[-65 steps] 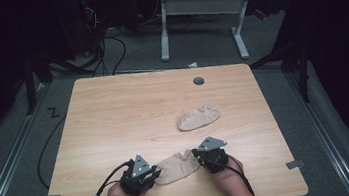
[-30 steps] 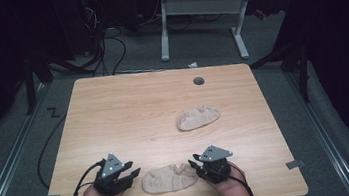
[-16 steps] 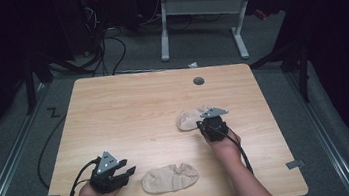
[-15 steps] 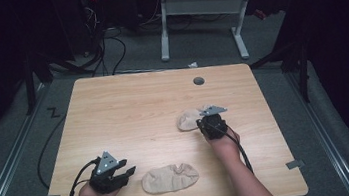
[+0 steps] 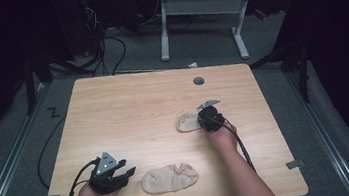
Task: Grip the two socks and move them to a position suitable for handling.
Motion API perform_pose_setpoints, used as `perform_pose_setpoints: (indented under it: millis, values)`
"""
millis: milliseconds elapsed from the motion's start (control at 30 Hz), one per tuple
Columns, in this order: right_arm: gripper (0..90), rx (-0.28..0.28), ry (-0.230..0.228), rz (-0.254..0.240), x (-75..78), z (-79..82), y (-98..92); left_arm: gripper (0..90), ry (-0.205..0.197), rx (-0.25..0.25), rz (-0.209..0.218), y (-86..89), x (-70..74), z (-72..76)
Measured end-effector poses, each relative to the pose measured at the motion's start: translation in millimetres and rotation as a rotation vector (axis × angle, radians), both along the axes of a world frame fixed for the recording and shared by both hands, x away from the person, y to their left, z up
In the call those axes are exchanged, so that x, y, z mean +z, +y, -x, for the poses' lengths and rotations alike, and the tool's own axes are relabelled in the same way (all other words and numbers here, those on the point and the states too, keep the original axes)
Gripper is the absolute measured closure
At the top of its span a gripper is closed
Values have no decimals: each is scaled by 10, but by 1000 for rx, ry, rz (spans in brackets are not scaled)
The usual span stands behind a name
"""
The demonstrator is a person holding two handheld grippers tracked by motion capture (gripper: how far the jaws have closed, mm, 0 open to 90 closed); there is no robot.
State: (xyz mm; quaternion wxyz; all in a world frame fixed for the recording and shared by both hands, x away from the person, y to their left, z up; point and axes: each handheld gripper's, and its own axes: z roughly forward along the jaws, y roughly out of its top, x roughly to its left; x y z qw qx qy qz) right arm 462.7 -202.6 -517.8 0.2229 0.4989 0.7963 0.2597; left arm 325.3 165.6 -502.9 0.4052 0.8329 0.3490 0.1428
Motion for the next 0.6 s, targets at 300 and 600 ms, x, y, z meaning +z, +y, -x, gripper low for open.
perform_pose_setpoints:
  millis: [300,600]
  values:
    - [900,120,-14,-37,-27,410,216,538,-9,-12,-20,-90,-37,-12]
    - [899,173,-38,-29,-47,764,429,536,-14,-25,-24,-143,-71,6]
